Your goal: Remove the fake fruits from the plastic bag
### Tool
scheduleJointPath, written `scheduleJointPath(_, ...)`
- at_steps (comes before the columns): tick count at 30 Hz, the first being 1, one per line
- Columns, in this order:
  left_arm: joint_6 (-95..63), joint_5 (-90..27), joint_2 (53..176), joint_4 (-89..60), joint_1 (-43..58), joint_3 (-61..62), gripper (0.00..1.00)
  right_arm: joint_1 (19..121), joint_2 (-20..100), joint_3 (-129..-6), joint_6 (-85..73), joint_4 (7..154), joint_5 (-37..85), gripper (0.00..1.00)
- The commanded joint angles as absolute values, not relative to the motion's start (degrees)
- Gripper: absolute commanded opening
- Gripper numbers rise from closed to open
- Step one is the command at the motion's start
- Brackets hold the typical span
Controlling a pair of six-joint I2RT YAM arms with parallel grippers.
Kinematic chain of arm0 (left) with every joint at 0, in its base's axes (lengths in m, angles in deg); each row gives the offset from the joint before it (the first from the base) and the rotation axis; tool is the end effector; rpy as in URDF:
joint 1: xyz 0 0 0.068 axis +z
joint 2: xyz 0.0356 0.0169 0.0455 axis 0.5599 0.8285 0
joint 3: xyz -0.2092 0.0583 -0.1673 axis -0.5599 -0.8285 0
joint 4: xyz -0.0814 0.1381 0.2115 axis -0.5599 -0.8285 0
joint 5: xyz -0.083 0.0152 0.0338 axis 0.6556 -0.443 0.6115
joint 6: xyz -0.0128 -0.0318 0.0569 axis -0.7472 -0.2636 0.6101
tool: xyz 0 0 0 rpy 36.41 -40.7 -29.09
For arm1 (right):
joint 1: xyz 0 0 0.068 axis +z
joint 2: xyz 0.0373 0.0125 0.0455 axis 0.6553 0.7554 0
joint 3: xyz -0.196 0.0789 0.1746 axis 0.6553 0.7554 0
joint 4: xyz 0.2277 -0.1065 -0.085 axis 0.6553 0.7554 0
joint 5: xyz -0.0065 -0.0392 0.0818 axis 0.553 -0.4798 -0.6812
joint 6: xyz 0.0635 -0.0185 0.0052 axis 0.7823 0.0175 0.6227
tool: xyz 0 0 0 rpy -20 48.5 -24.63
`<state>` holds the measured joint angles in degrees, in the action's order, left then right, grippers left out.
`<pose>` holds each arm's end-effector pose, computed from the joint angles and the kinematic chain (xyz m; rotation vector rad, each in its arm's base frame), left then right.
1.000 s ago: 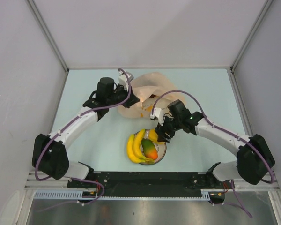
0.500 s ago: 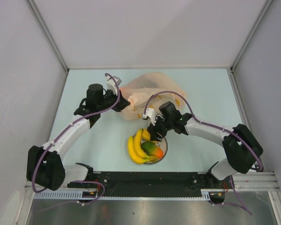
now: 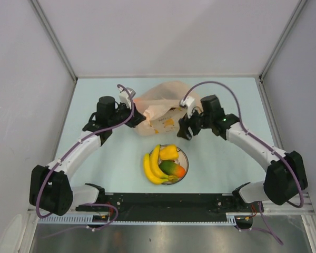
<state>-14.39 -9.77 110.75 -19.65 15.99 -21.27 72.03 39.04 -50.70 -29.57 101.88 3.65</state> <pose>0.2771 -0.1178 0.2827 0.4923 1.9635 -0.8239 0.2585 0.1847 0.2582 -1.1635 1.9997 0.6936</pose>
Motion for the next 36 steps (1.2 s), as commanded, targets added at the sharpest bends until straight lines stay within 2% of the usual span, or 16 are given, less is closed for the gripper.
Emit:
scheduleJointPath(1,-13.3,-8.6,109.0,-18.2,16.5,-23.3,0.0,66.1,37.2,-55.6,-15.6,91.8,-0.2,0.67)
scheduleJointPath(7,-15.9,-7.6,109.0,-17.7,16.6,-22.9,0.0,67.9,48.0,-60.8,-20.1,86.2,4.7,0.47)
scheduleJointPath(11,-17.4,-7.9,109.4,-17.0,16.6,-21.0,0.0,69.4,56.6,-65.9,-22.8,86.9,5.3,0.39)
scheduleJointPath(13,-19.4,-8.1,109.1,-14.9,16.8,-20.9,0.0,70.8,60.8,-68.5,-23.3,88.0,8.3,0.34)
scheduleJointPath(16,-22.9,-7.1,108.3,-13.6,17.4,-20.6,0.0,71.9,64.6,-70.1,-23.2,85.5,14.9,0.32)
scheduleJointPath(21,-26.4,-1.6,107.5,-10.6,18.5,-20.0,0.0,69.9,70.9,-74.8,-22.3,80.6,24.7,0.36)
scheduleJointPath(24,-26.1,2.8,108.3,-10.4,18.5,-18.1,0.0,67.9,73.7,-78.6,-22.3,78.3,29.2,0.45)
scheduleJointPath(25,-25.1,3.4,108.3,-11.1,18.6,-17.0,0.0,67.6,74.1,-79.1,-22.6,77.6,30.3,0.54)
scheduleJointPath(26,-23.8,4.6,108.3,-13.0,18.6,-16.1,0.0,67.6,74.0,-79.3,-23.2,76.6,33.6,0.59)
scheduleJointPath(28,-16.8,5.6,108.4,-16.4,18.5,-12.4,0.0,67.8,73.5,-79.3,-25.3,73.6,36.5,0.68)
scheduleJointPath(30,-5.7,3.2,108.1,-25.4,18.5,-9.4,0.0,68.6,72.6,-78.8,-27.0,71.3,41.4,0.71)
scheduleJointPath(32,1.9,-0.2,107.6,-32.5,18.5,-9.0,0.0,69.9,71.8,-77.5,-30.3,69.3,46.0,0.8)
scheduleJointPath(36,17.6,-6.0,106.1,-40.1,18.5,-13.4,0.0,70.3,68.3,-73.5,-28.8,73.3,43.9,0.81)
